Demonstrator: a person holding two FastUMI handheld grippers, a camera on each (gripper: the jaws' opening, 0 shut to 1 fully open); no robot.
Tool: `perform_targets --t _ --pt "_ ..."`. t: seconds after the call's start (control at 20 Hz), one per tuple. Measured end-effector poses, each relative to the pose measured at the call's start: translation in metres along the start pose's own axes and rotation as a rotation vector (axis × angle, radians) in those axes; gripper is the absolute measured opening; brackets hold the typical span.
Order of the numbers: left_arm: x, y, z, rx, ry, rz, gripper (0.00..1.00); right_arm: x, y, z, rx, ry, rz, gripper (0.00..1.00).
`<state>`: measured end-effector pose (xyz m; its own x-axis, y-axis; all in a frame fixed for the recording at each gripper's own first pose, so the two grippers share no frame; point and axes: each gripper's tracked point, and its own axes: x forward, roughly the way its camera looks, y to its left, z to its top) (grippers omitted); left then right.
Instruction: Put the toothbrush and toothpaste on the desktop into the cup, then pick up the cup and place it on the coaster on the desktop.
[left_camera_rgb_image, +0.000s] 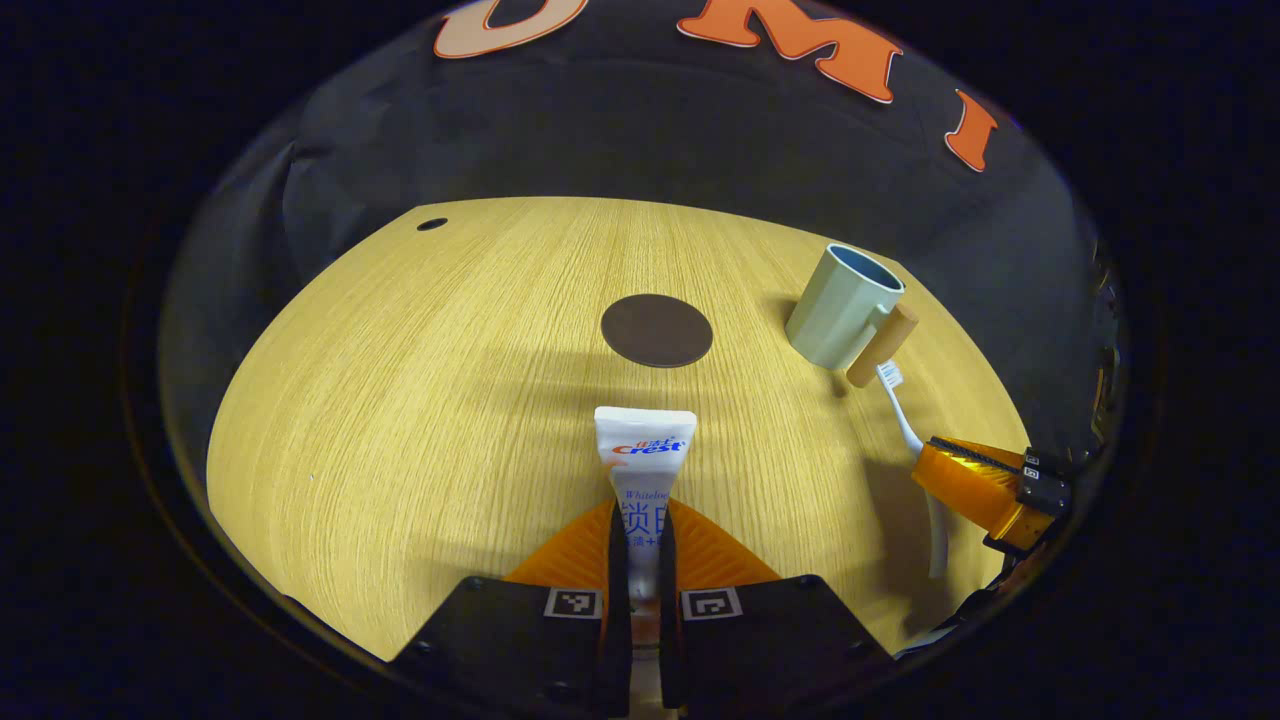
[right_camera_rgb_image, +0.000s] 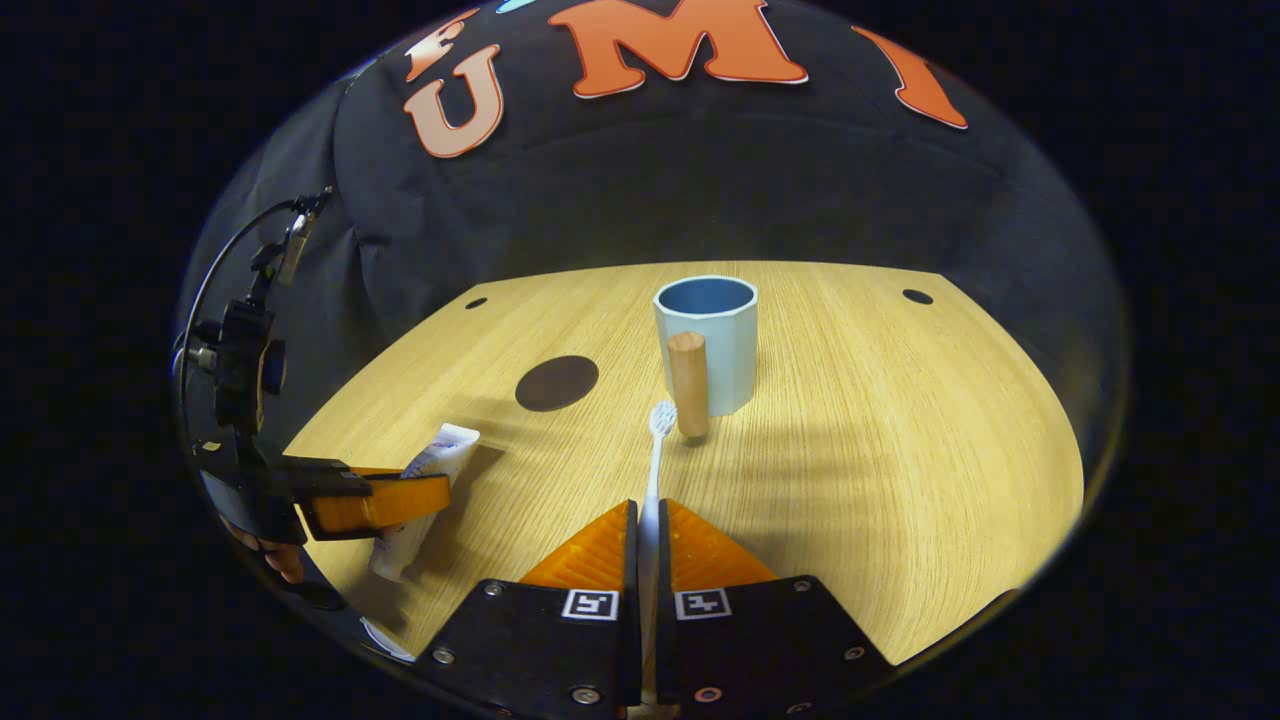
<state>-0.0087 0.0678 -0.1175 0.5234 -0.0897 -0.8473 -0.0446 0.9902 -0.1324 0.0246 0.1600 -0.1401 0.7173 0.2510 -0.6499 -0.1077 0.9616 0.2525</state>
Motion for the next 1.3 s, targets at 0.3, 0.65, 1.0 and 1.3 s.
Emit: perform_targets --t 0.3,0.65,1.0,1.3 --pt "-0.029 -0.012 0.023 -0.010 -0.063 -0.033 0.15 -0.011 -0.005 0.024 0.006 -0.112 0.032 0.06" --pt "-0.035 -0.017 0.028 -0.011 -0.093 -0.028 0.15 -0.021 -0.014 0.068 -0.003 -0.250 0.042 0.06" --pt "-0.044 -0.015 0.039 -0.001 -0.138 -0.043 0.15 -0.015 -0.023 0.118 -0.027 -0.372 0.035 0.06" --pt "-0.051 -0.016 0.049 0.001 -0.171 -0.046 0.15 -0.007 -0.022 0.150 -0.003 -0.468 0.077 0.06"
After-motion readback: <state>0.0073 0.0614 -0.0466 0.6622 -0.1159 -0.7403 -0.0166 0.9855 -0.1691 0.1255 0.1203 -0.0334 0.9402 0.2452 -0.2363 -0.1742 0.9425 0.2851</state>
